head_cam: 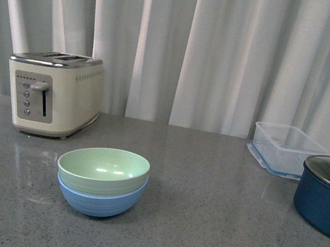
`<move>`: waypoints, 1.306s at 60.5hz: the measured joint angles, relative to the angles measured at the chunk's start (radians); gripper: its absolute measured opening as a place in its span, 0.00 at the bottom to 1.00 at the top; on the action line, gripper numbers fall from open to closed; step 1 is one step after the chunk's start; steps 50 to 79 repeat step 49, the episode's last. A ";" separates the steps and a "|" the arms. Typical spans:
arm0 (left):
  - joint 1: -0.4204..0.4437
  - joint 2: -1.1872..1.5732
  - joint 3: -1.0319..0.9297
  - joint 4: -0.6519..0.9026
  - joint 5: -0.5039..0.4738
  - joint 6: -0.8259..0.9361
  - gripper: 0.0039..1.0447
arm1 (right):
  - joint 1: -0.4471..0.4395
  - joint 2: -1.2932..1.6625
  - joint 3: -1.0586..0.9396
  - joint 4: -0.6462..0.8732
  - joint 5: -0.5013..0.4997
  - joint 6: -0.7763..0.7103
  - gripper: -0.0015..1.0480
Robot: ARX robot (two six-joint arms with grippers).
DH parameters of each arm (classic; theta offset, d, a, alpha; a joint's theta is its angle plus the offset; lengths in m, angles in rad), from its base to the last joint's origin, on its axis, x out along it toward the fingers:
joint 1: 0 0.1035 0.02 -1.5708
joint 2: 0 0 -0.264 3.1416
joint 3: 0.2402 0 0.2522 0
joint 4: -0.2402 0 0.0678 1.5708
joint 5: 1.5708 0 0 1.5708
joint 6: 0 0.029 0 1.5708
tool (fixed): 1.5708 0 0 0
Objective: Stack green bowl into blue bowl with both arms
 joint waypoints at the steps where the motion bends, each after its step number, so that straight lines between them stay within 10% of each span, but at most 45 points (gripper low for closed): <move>1: 0.000 0.000 0.000 0.000 0.000 0.000 0.94 | 0.000 0.000 0.000 0.000 0.000 0.000 0.71; 9: 0.000 0.000 0.000 0.000 0.000 0.000 0.94 | 0.000 0.000 0.000 0.000 0.000 0.002 0.92; 79: 0.000 0.000 0.000 0.000 0.000 0.000 0.94 | 0.000 0.000 0.000 0.000 0.000 0.000 0.90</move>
